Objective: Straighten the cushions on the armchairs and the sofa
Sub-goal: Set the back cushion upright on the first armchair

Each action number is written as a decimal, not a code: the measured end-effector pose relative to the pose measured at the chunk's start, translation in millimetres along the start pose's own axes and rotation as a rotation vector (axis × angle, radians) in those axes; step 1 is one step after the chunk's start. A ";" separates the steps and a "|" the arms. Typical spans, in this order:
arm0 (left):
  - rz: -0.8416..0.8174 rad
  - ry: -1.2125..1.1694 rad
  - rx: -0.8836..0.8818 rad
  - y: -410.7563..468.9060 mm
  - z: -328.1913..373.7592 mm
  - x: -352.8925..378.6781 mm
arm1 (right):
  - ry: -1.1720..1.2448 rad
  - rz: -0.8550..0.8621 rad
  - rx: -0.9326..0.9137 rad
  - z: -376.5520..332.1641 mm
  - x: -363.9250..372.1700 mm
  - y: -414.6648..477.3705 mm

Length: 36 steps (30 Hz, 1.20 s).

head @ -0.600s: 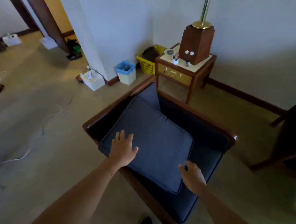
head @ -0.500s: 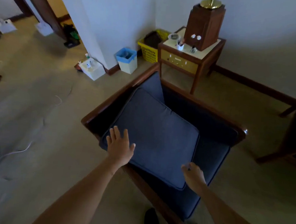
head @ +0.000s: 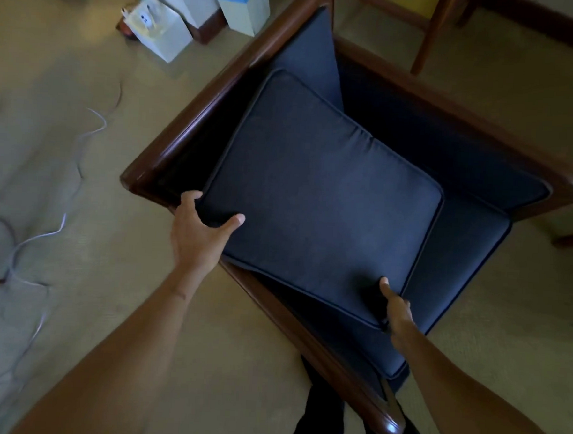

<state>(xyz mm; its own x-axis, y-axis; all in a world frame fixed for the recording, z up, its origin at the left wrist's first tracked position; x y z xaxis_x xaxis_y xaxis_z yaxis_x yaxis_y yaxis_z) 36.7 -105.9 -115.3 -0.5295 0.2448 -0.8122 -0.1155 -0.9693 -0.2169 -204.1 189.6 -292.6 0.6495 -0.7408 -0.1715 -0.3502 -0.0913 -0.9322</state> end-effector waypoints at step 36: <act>-0.223 -0.777 -0.258 -55.7 57.5 9.6 | 0.098 0.284 -0.803 -171.8 -169.7 -180.2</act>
<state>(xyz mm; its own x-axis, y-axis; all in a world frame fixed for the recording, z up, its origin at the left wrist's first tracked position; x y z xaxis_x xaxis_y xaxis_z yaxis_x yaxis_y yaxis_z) -10.3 -50.7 -79.9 -0.9549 0.2540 -0.1538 -0.1400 -0.8419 -0.5211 -367.2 217.4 -40.8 0.4166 -0.8576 -0.3017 -0.8865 -0.3097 -0.3437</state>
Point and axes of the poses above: each hand's wrist, its own y-axis towards the middle knuckle, its own x-axis out of the palm, z = x × y, the point moved 1 cm from there along y, towards the middle knuckle, and after that the axes turned 2 degrees about -z, right-handed, at the moved point
